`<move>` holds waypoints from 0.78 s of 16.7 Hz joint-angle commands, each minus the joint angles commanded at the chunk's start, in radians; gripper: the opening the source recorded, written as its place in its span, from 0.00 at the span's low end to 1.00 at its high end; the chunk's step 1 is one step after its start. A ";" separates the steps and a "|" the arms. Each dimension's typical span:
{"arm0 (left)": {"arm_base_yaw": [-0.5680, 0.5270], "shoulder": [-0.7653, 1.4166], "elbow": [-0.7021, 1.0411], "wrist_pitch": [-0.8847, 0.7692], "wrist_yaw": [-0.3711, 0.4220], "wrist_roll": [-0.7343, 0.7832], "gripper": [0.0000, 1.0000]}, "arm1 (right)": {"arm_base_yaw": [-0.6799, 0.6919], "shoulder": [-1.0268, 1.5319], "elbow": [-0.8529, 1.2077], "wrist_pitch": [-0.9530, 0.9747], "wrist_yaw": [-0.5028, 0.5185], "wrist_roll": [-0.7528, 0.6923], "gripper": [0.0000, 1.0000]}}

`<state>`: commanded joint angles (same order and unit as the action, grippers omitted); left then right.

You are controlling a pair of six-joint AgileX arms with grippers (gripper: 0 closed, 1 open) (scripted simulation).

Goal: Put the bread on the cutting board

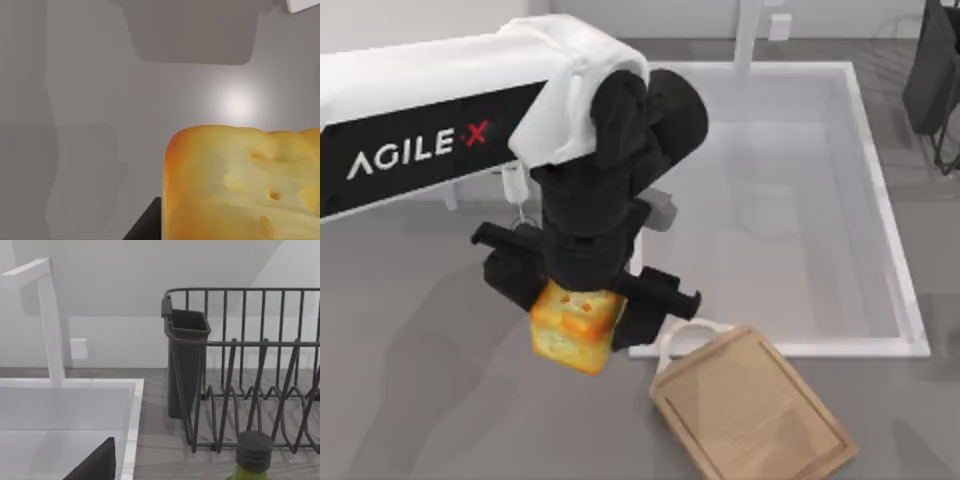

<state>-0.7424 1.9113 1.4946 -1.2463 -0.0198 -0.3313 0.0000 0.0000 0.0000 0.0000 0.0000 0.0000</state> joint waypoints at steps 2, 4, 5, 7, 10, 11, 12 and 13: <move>-0.098 0.060 0.062 -0.004 0.006 -0.165 0.00 | 0.000 0.000 0.000 0.000 0.000 0.000 1.00; -0.169 0.116 0.125 0.000 0.012 -0.309 0.00 | 0.000 0.000 0.000 0.000 0.000 0.000 1.00; -0.197 0.142 0.156 0.004 0.014 -0.375 0.00 | 0.000 0.000 0.000 0.000 0.000 0.000 1.00; -0.239 0.189 0.213 0.017 0.017 -0.489 0.00 | 0.000 0.000 0.000 0.000 0.000 0.000 1.00; -0.261 0.240 0.280 0.037 0.020 -0.602 0.00 | 0.000 0.000 0.000 0.000 0.000 0.000 1.00; -0.262 0.251 0.294 0.042 0.021 -0.624 0.00 | 0.000 0.000 0.000 0.000 0.000 0.000 1.00; -0.262 0.259 0.304 0.046 0.021 -0.638 0.00 | 0.000 0.000 0.000 0.000 0.000 0.000 1.00; -0.262 0.262 0.309 0.048 0.021 -0.645 0.00 | 0.000 0.000 0.000 0.000 0.000 0.000 1.00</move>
<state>-1.0047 2.1735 1.8032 -1.1982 0.0015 -0.9767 0.0000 0.0000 0.0000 0.0000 0.0000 0.0000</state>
